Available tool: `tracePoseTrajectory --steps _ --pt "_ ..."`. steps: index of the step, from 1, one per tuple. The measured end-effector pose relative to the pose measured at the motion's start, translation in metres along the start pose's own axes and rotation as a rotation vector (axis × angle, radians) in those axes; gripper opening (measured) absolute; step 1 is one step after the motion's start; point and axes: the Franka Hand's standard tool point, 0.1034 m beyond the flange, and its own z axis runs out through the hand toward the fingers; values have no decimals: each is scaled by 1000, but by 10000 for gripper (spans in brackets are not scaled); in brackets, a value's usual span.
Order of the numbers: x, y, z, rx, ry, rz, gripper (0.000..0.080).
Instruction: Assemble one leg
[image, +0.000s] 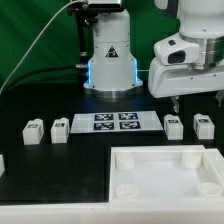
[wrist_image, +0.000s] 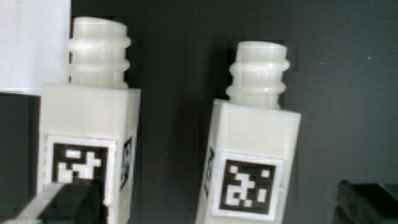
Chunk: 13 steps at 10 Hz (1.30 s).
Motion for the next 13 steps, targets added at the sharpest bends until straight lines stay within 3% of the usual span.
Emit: tracePoseTrajectory --steps 3,4,5,6,7,9,10,11,13 --pt "0 0 0 0 0 0 649" --pt "-31 7 9 -31 -183 15 649" --pt "-14 -2 0 -25 -166 29 649" --pt "-11 -4 -3 -26 -191 28 649" --pt "-16 -5 -4 -39 -343 34 649" --pt "-3 -13 -3 -39 -529 37 649" --pt "-6 -13 -2 -44 -655 39 649" --pt "0 -14 3 -40 -711 42 649" --pt "-5 -13 9 -43 -881 40 649"
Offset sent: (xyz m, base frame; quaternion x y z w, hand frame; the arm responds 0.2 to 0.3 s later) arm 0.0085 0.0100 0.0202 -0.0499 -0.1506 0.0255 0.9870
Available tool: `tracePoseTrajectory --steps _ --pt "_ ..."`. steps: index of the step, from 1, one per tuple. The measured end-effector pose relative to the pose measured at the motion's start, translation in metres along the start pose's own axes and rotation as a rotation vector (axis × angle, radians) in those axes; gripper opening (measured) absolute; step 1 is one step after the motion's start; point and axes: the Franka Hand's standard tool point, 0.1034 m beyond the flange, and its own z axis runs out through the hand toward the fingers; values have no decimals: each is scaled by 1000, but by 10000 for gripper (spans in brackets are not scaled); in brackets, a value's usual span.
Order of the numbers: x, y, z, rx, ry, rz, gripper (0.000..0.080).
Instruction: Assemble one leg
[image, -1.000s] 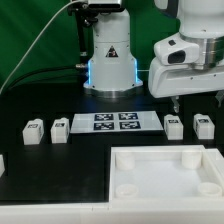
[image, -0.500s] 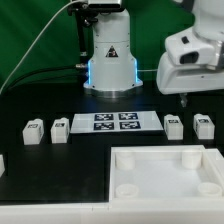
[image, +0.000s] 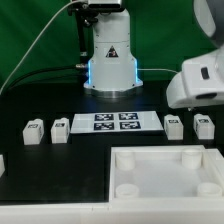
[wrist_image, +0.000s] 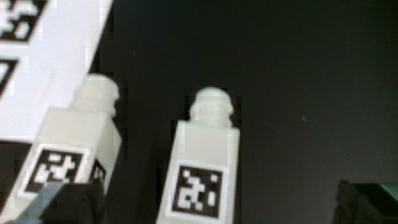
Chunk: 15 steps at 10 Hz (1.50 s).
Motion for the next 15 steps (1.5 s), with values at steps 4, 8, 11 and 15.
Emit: tracePoseTrajectory --steps 4,8,11,15 --pt "3 1 6 0 -32 1 649" --pt "15 1 30 6 -10 5 649" --pt "20 0 38 5 -2 9 649" --pt "20 0 38 6 -3 10 287"
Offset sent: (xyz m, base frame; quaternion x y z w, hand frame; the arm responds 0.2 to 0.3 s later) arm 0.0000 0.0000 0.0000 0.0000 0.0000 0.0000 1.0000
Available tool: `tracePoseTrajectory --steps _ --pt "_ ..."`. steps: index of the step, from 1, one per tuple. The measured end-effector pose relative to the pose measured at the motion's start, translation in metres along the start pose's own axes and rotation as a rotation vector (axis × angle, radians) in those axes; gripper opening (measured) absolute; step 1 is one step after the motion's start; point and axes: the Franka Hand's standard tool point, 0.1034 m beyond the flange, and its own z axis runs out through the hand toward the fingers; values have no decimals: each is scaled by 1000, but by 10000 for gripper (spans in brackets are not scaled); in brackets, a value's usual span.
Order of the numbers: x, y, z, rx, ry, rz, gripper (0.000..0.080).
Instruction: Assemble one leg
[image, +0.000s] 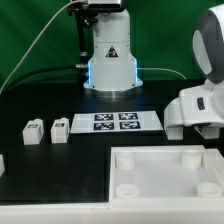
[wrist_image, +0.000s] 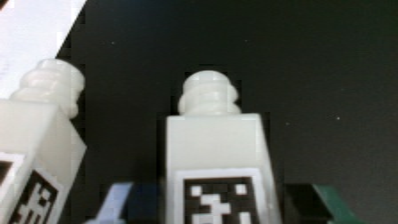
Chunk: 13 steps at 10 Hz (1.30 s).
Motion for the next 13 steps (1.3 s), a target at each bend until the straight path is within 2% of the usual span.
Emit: tracePoseTrajectory --steps 9,10,11,12,13 --pt "0 0 0 0 0 0 288" --pt "1 2 -4 -7 11 -15 289" --pt "-1 8 -27 -32 64 -44 289" --pt "-12 15 -51 -28 98 -82 289" --pt "-19 22 -75 -17 197 -92 290"
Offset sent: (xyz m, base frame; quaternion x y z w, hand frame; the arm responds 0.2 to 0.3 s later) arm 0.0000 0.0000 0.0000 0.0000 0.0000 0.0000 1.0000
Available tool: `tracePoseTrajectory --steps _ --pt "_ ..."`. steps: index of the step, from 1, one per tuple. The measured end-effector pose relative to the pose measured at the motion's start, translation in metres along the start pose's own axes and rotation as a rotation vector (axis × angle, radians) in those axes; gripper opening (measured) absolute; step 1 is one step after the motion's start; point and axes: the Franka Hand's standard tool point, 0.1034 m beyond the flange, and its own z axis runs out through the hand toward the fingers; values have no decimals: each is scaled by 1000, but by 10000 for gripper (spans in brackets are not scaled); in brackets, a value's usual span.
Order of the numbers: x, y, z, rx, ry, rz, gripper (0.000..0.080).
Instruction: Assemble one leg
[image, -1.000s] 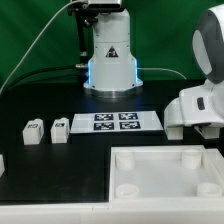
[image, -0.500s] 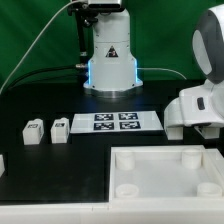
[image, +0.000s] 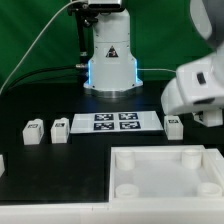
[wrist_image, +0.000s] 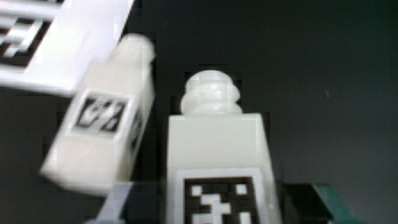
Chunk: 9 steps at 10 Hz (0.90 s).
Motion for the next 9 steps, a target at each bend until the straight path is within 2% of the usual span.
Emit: tracePoseTrajectory --steps 1,3,4,5,6,7,8,9 --pt "-14 8 -18 -2 74 6 290" --pt "-35 28 -71 -3 270 13 290" --pt "-48 31 -87 -10 331 25 290" --pt "-46 26 -98 -13 446 37 290" --pt "-44 27 -97 -19 557 33 290" --pt "-46 30 -94 -23 607 34 290" --pt "-35 32 -102 -30 745 21 290" --pt "-22 42 -106 -56 851 -15 290"
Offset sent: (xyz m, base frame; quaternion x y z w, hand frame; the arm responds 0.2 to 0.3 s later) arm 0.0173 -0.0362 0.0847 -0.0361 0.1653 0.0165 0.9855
